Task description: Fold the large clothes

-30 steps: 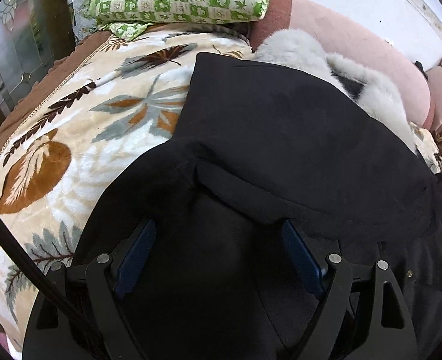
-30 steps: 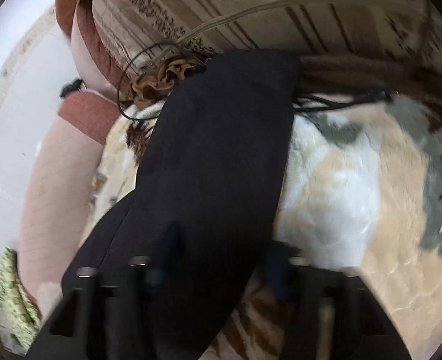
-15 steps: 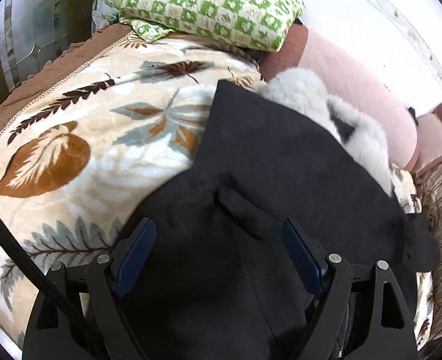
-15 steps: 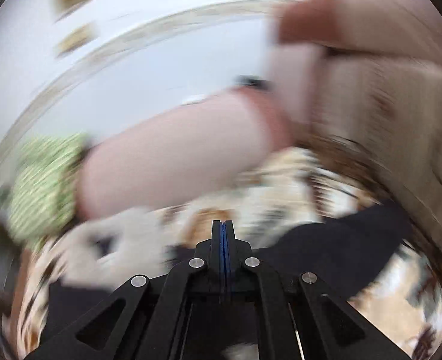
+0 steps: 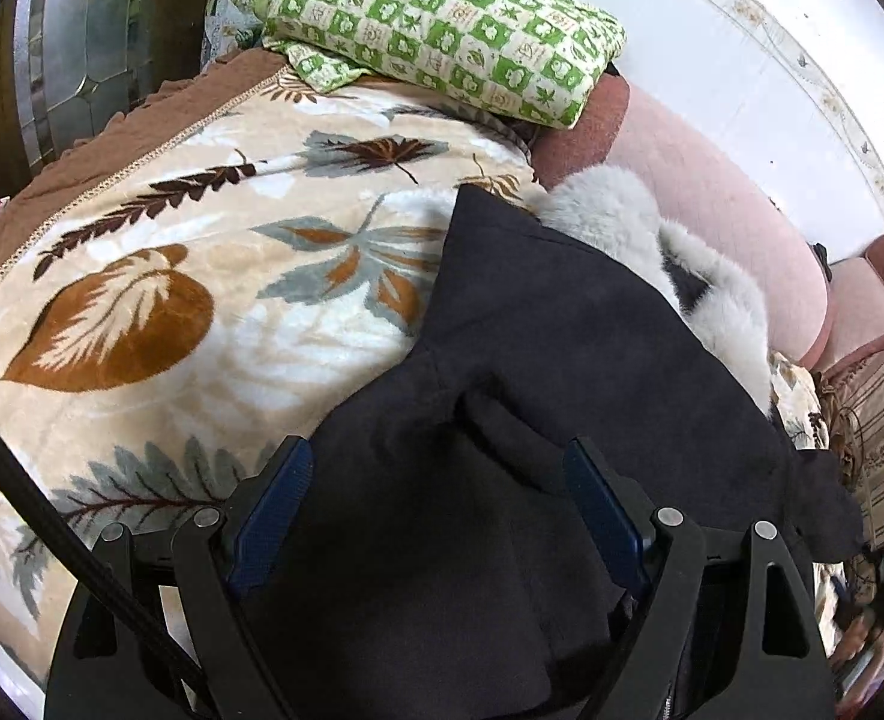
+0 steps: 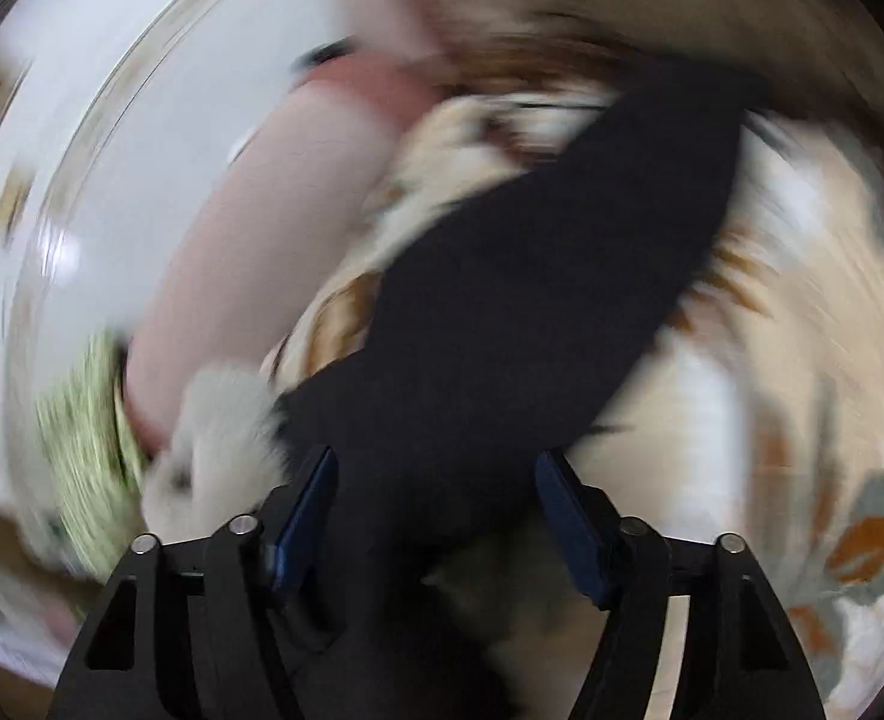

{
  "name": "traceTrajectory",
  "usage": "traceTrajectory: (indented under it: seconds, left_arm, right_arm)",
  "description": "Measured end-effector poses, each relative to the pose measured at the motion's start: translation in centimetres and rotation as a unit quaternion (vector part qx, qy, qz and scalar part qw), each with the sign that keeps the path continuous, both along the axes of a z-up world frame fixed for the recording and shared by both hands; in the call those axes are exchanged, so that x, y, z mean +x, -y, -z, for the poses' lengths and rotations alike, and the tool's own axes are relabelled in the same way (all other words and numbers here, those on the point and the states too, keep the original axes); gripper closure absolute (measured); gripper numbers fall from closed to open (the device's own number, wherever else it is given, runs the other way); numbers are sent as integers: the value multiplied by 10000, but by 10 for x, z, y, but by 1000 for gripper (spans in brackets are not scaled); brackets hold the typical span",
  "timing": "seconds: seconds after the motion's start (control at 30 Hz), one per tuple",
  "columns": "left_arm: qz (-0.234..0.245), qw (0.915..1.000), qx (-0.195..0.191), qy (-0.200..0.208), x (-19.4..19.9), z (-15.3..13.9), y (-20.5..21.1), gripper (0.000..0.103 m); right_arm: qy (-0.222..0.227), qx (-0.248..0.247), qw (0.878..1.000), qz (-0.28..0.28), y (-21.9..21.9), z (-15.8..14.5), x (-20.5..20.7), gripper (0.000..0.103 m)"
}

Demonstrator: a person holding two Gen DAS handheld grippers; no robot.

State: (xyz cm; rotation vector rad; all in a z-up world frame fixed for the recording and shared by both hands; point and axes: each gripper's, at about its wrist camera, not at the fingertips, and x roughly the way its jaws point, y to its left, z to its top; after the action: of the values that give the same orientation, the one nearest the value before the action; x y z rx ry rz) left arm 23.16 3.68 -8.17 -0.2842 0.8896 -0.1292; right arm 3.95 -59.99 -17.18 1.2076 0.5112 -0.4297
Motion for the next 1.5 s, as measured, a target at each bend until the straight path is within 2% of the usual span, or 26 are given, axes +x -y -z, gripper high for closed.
traceTrajectory:
  seconds: [0.07, 0.13, 0.27, 0.4, 0.47, 0.5, 0.53, 0.6, 0.63, 0.7, 0.8, 0.9, 1.0, 1.1, 1.23, 1.3, 1.33, 1.37, 1.47, 1.5]
  left_arm:
    - [28, 10000, 69, -49, 3, 5, 7, 18]
    - [44, 9998, 175, -78, 6, 9, 14, 18]
    - [100, 9987, 487, -109, 12, 19, 28, 18]
    - [165, 9966, 793, -122, 17, 27, 38, 18]
    - [216, 9957, 890, -153, 20, 30, 41, 18]
    - [223, 9956, 900, -162, 20, 31, 42, 18]
    - [228, 9954, 910, -171, 21, 32, 42, 18]
    - [237, 9953, 916, -188, 22, 32, 43, 18]
    - [242, 9954, 903, -191, 22, 32, 42, 18]
    - [250, 9961, 820, -202, 21, 30, 40, 18]
    - [197, 9978, 600, -204, 17, 23, 32, 18]
    - [62, 9990, 423, -119, 15, 14, 21, 18]
    - [-85, 9993, 375, -23, 13, 6, 10, 18]
    - [-252, 9993, 288, 57, 12, -2, -5, 18]
    - [-474, 9986, 206, 93, 14, -9, -26, 18]
    - [-580, 9982, 135, 100, 15, -13, -37, 18]
    - [-625, 9979, 91, 106, 16, -14, -42, 18]
    - [-672, 9977, 55, 110, 16, -15, -46, 18]
    - [-760, 9971, -64, 41, 19, -16, -58, 18]
    - [-758, 9971, -104, 15, 20, -16, -60, 18]
  right_arm:
    - [260, 371, 9988, 207, 24, 24, -25, 32]
    - [489, 634, 9967, 131, 42, 39, -31, 32]
    - [740, 762, 9943, 29, 66, 52, -14, 32]
    - [518, 561, 9969, 170, 90, 46, 21, 32]
    - [200, 390, 9987, 244, 101, 43, 38, 33]
    - [-16, 276, 9992, 295, 103, 41, 44, 41]
    - [-170, 202, 9992, 315, 104, 40, 46, 61]
    - [-457, -44, 9985, 309, 102, 28, 54, 83]
    - [-539, -268, 9977, 304, 97, 18, 55, 90]
    - [-767, -974, 9921, 168, 80, -15, 62, 92]
    - [-828, -1956, 9769, -212, 39, -76, 77, 93]
    - [-499, -2600, 9610, -800, -19, -134, 92, 93]
    - [-101, -2961, 9422, -1563, -86, -175, 111, 93]
    - [177, -3155, 9196, -2333, -166, -192, 134, 93]
    - [264, -3198, 8892, -3262, -260, -177, 169, 93]
    - [50, -3230, 8691, -3746, -316, -152, 191, 93]
    - [-57, -3285, 8620, -3861, -330, -141, 196, 90]
    - [-332, -3434, 8471, -4041, -355, -120, 206, 87]
    - [-776, -3527, 8268, -4313, -386, -75, 212, 69]
    - [-778, -3613, 8204, -4364, -394, -67, 205, 58]
